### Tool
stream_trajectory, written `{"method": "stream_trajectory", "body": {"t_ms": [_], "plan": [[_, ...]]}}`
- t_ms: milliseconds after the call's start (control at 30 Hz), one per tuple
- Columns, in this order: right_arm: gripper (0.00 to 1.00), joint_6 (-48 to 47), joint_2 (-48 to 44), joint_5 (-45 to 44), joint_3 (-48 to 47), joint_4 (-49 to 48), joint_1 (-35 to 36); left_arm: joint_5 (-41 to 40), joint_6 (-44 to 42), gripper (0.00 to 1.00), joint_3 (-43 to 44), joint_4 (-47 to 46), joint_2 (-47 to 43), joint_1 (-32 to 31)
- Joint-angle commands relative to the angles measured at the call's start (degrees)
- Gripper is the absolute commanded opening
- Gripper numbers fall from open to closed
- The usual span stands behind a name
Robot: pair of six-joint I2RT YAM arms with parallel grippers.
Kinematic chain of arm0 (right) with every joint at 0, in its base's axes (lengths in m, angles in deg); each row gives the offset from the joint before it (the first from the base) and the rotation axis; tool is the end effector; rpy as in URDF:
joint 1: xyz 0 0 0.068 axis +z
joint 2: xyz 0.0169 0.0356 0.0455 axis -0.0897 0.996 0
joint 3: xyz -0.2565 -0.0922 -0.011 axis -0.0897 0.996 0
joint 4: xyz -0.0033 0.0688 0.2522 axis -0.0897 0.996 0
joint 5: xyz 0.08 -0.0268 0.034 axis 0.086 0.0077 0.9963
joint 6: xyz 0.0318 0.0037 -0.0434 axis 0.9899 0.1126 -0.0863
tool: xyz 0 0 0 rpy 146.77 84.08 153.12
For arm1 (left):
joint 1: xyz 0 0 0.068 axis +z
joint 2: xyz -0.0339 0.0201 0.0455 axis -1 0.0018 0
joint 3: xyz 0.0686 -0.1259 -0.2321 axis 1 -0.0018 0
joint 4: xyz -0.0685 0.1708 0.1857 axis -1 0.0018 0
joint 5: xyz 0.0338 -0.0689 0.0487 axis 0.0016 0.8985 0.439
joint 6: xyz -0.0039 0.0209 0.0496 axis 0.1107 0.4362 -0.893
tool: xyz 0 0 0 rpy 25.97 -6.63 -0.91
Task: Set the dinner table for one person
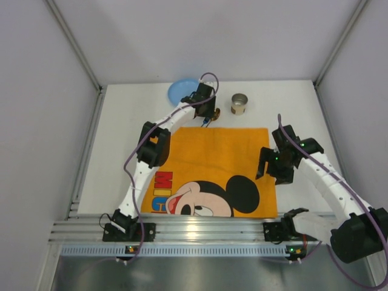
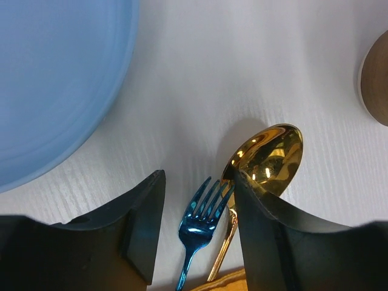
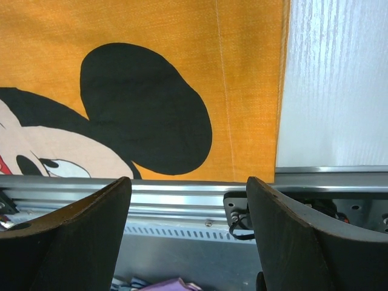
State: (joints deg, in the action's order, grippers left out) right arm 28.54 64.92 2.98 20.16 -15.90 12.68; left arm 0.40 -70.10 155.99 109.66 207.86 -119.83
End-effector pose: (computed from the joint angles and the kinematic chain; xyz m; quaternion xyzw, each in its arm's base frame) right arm 0.1703 0.0577 0.2611 0.1142 0.9831 0.0916 0.1097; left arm 0.4939 -0.2801 0.1623 0.0789 0.9211 -0.1091 0.3653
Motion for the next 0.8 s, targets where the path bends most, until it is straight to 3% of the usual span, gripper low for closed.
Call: {"method": "stream_trajectory", "body": {"t_ms": [0,300,533,567,767], "plan": [[0.77,-1.4,0.7,-0.5,-2.6,-0.8,-0.3,-0.5,-0.6,0.54,-2.4,5.0,0.1,0.0],[0.77,-2.4,2.0,-0.3,-2.7,-1.7,-0.9,-0.2,-0.9,0.30,-1.1,4.7,0.0,0.5],[0.77,-2.2,2.1,0.3,-2.0,-2.3,-0.9,-1.8,-1.5,0.20,0.8,4.2,-2.2,1.3],[0.77,-2.2,1.9,0.3,-1.8,-2.4,-0.9,-2.1,-1.4,0.14,0.9,4.0,-2.4,1.3],[0.77,-1.6,1.2,0.5,-1.3,-2.6,-0.9,-4.5,-0.6,0.10,2.0,3.4,-5.9,1.3]]}}
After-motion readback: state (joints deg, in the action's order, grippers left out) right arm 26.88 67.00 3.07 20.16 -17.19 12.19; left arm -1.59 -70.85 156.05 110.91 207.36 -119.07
